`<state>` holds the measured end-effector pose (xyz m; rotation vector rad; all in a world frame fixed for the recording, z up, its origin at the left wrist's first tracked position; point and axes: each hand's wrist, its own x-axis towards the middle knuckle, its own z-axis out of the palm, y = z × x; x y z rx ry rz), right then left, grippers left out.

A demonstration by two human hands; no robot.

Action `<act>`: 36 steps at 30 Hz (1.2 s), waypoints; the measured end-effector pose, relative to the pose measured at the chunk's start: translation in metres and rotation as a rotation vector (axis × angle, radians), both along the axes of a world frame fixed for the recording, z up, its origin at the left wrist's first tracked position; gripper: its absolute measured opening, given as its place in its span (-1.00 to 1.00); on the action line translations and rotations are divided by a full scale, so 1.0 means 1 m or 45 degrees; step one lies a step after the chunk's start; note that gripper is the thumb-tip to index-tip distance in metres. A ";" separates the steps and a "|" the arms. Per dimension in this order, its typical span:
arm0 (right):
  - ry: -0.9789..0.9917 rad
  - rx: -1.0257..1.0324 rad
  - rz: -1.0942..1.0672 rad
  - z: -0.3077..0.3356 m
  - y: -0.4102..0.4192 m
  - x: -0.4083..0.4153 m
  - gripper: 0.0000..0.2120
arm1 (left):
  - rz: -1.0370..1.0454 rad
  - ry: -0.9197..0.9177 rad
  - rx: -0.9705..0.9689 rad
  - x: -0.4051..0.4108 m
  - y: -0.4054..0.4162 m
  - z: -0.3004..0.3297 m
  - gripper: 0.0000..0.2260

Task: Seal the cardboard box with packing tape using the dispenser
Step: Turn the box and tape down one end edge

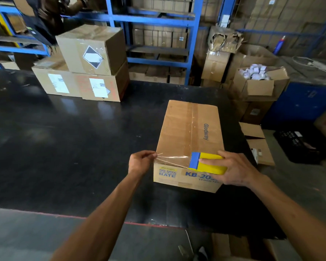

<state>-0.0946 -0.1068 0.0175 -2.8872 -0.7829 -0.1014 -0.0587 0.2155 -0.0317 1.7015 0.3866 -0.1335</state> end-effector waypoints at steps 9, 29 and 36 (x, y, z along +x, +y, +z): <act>-0.002 -0.193 0.012 -0.007 0.016 -0.011 -0.36 | 0.218 0.042 0.022 -0.006 -0.010 -0.030 -0.90; 0.193 -0.417 -0.163 -0.016 0.018 0.000 -0.45 | 0.080 0.045 -0.292 0.013 0.009 -0.054 -0.25; 0.185 -0.402 -0.131 -0.021 0.012 0.003 -0.44 | -0.284 -0.970 0.844 0.002 0.007 -0.063 -0.64</act>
